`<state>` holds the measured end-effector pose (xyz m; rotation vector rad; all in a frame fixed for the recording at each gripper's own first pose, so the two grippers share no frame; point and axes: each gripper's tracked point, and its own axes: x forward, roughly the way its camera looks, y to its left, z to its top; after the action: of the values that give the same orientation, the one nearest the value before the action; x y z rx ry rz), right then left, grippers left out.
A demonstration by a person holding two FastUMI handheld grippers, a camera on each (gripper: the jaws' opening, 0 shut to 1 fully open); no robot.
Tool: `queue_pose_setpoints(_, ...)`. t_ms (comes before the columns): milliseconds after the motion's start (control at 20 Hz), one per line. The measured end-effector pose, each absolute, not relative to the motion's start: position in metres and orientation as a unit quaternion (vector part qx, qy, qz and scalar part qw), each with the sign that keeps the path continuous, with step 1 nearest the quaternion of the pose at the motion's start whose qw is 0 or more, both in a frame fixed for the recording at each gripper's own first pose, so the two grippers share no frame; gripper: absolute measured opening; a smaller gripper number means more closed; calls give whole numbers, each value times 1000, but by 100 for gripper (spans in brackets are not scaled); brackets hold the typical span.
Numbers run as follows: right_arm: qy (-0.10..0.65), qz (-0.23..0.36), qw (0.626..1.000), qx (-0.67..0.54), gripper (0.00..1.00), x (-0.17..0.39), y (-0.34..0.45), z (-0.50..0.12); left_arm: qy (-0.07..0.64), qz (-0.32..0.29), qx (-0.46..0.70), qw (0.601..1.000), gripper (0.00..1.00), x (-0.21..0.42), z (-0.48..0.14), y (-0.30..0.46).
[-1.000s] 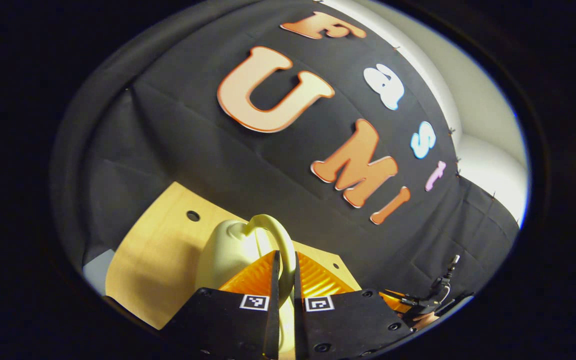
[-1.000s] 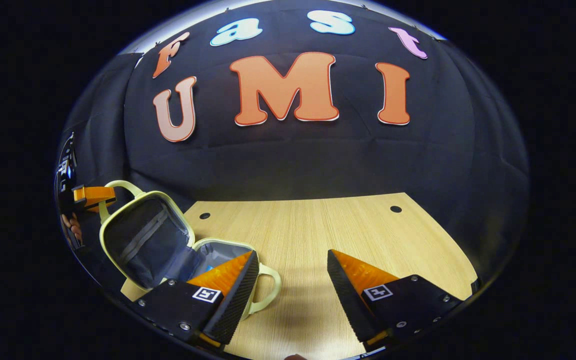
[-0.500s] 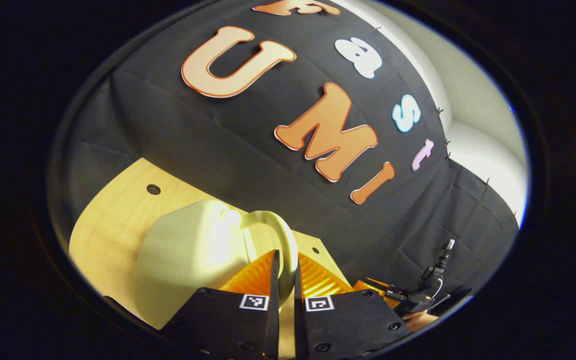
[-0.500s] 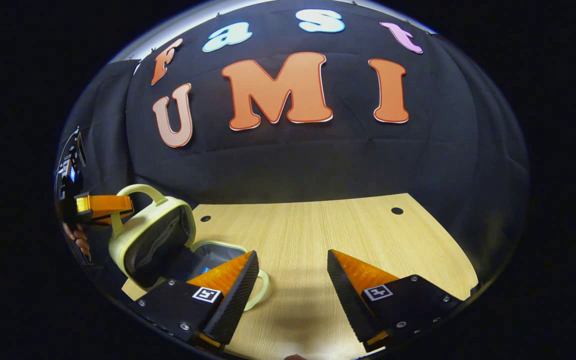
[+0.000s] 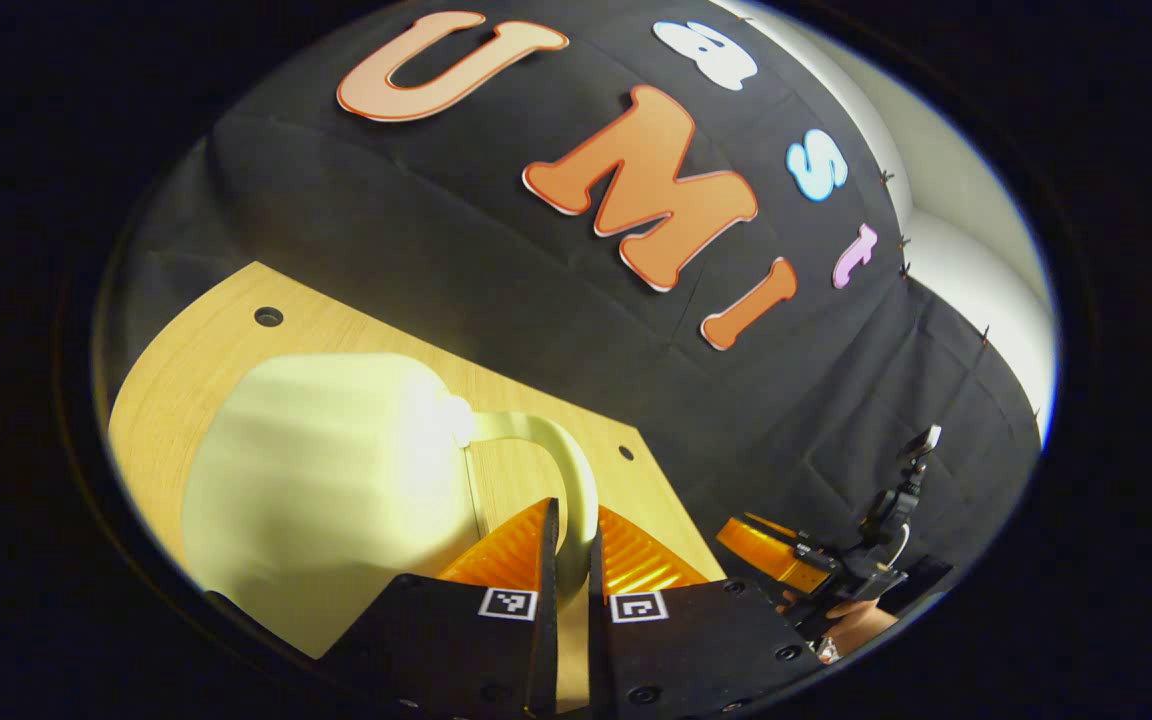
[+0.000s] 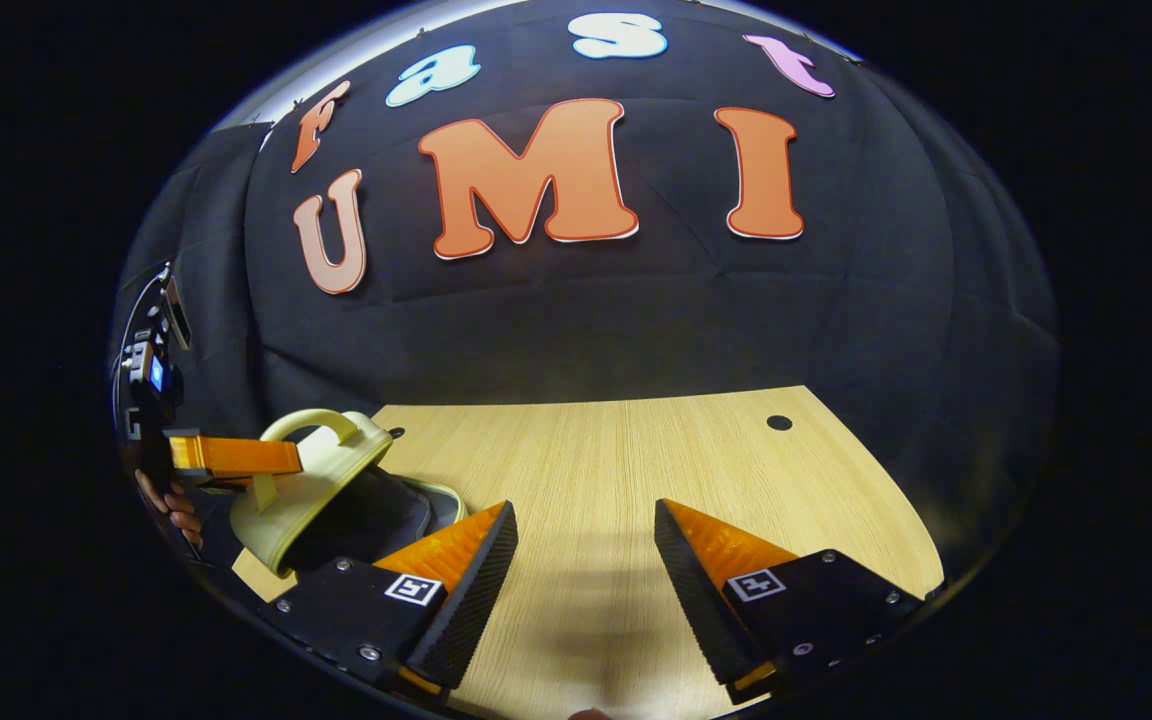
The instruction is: First open the suitcase, pack the skin care products into it, and then close the suitcase.
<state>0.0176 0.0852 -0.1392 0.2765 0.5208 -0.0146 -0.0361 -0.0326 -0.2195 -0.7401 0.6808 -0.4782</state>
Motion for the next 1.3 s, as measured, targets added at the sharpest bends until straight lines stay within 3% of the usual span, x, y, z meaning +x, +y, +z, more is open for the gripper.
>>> queue_pose_setpoints(400,256,-26,957,134,88,6,40,-150,402,-222,-218,861,13,-68,-285,-93)
queue_pose_setpoints(600,257,-30,956,137,88,1,22,-154,433,-212,-196,854,27,-81,-309,-121)
queue_pose_setpoints(750,249,-27,959,136,89,2,14,-151,426,-218,-216,851,29,-81,-300,-143)
queue_pose_setpoints(800,246,-27,960,133,88,4,12,-149,421,-211,-207,858,35,-80,-295,-139)
queue_pose_setpoints(900,233,-23,964,127,88,8,7,-143,410,-203,-188,869,64,-75,-292,-144)
queue_pose_setpoints(950,227,-19,966,124,88,9,2,-141,404,-198,-179,875,65,-73,-283,-144)
queue_pose_setpoints(1000,225,-14,967,122,89,10,0,-142,396,-192,-172,881,74,-69,-276,-146)
queue_pose_setpoints(1200,208,11,972,108,88,10,0,-135,340,-152,-143,917,90,-55,-238,-154)
queue_pose_setpoints(1300,194,23,977,88,88,15,3,-129,302,-123,-131,936,91,-46,-213,-156)
